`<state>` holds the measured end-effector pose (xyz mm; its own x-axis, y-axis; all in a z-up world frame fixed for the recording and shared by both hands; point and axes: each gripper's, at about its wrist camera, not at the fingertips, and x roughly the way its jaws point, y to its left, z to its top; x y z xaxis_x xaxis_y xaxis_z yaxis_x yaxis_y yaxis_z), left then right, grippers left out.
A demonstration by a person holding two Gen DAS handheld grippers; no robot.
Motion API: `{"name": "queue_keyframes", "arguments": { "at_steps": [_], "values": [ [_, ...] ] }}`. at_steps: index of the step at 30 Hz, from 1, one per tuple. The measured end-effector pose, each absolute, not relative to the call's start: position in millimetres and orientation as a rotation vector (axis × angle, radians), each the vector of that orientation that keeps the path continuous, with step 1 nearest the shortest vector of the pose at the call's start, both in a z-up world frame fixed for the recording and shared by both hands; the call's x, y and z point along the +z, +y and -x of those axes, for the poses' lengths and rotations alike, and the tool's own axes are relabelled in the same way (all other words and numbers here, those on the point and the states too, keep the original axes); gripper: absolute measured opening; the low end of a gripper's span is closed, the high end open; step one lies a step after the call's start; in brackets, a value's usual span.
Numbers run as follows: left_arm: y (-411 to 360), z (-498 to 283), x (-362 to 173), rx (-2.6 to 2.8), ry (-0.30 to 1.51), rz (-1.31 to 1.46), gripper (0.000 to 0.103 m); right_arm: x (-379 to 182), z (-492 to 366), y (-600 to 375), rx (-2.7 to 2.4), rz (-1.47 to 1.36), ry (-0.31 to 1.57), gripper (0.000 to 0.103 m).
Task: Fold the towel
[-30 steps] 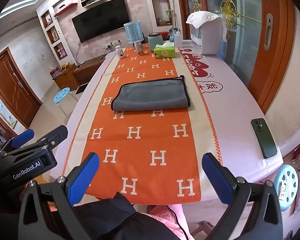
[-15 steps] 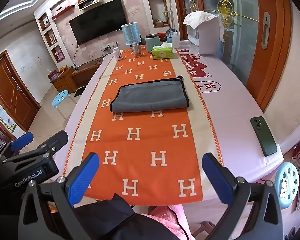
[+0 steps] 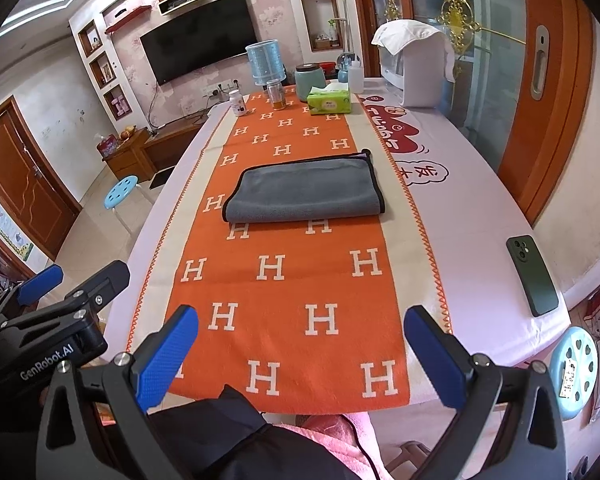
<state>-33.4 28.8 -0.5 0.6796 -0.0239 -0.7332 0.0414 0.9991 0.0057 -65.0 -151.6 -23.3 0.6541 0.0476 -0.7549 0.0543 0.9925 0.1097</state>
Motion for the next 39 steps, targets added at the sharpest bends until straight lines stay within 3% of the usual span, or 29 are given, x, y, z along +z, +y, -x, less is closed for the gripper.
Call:
{"name": "queue_keyframes", "arguments": {
  "at_steps": [39],
  "values": [
    [27.4,22.3,3.5,-0.042,0.825,-0.008,0.102,-19.6,48.2,-154.8,-0.004,-0.110,0.873,0.103]
  ]
}}
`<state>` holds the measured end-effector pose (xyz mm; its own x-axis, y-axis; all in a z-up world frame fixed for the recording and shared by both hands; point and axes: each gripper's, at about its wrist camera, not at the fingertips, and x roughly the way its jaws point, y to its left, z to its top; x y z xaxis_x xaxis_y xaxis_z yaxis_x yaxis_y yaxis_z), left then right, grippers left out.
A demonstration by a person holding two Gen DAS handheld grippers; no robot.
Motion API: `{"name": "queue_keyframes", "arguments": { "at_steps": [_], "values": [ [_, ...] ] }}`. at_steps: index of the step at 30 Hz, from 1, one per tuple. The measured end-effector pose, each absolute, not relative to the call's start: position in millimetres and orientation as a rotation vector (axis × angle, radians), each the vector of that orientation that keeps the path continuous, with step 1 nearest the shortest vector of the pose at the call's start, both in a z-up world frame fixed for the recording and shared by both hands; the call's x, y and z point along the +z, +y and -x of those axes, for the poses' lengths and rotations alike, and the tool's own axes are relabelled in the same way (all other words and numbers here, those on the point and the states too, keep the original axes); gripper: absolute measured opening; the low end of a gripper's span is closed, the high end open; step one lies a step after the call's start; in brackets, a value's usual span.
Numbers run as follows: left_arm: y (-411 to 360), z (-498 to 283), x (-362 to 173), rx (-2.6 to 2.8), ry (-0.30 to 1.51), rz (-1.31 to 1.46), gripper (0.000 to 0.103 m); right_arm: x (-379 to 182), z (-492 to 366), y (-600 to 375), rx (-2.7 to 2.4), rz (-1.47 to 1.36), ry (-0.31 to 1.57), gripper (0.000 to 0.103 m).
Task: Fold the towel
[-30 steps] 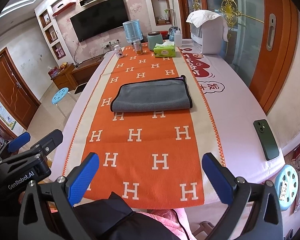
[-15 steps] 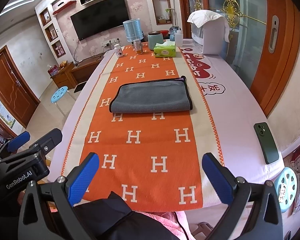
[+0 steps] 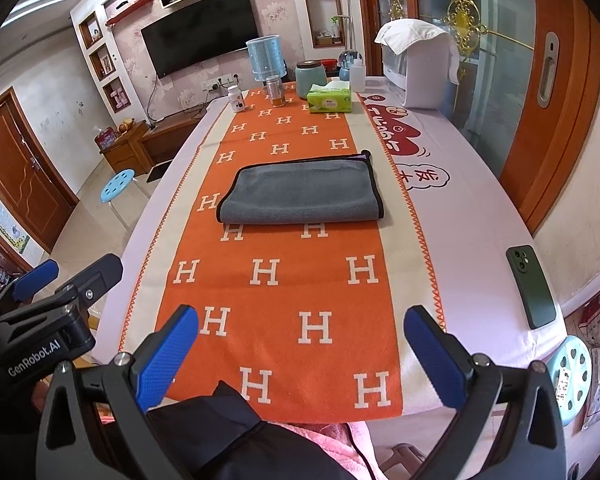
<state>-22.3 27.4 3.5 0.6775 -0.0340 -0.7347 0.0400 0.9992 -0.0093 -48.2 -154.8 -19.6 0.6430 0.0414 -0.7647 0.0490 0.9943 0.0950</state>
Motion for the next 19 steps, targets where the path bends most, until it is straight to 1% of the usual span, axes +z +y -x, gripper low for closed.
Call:
{"name": "queue_keyframes", "arguments": {
  "at_steps": [19],
  "values": [
    [21.7,18.6,3.2,-0.043,0.824,-0.005,0.102,-21.8,47.1,-157.4,-0.008,-0.112,0.875,0.103]
  ]
}}
